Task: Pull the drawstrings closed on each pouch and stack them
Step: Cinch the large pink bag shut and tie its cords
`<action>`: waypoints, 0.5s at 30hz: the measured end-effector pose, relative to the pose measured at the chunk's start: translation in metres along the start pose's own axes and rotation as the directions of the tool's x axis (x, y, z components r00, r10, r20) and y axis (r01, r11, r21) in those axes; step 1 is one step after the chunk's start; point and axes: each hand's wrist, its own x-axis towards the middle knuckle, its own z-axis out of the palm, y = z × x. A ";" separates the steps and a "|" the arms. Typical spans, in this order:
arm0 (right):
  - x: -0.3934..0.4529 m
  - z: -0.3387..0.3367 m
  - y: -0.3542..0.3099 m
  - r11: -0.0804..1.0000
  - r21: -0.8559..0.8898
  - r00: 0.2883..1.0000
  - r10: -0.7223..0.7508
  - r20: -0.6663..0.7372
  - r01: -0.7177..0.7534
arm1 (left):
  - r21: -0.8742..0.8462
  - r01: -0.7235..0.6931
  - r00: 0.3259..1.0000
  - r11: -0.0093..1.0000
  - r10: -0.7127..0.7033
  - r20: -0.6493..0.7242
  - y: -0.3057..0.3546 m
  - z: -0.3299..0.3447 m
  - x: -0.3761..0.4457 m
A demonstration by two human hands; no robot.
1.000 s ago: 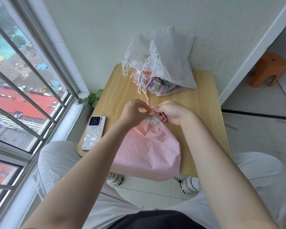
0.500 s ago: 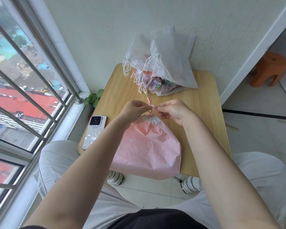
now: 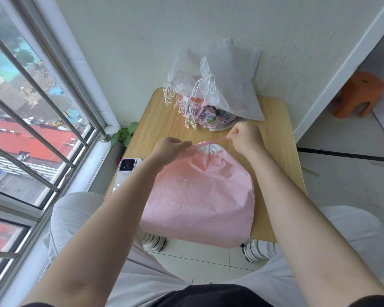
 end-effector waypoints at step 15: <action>0.035 -0.038 -0.088 0.947 0.221 0.960 -0.188 -0.208 0.233 | -0.278 -0.247 0.962 0.928 0.200 -0.185 0.052 -0.005 0.022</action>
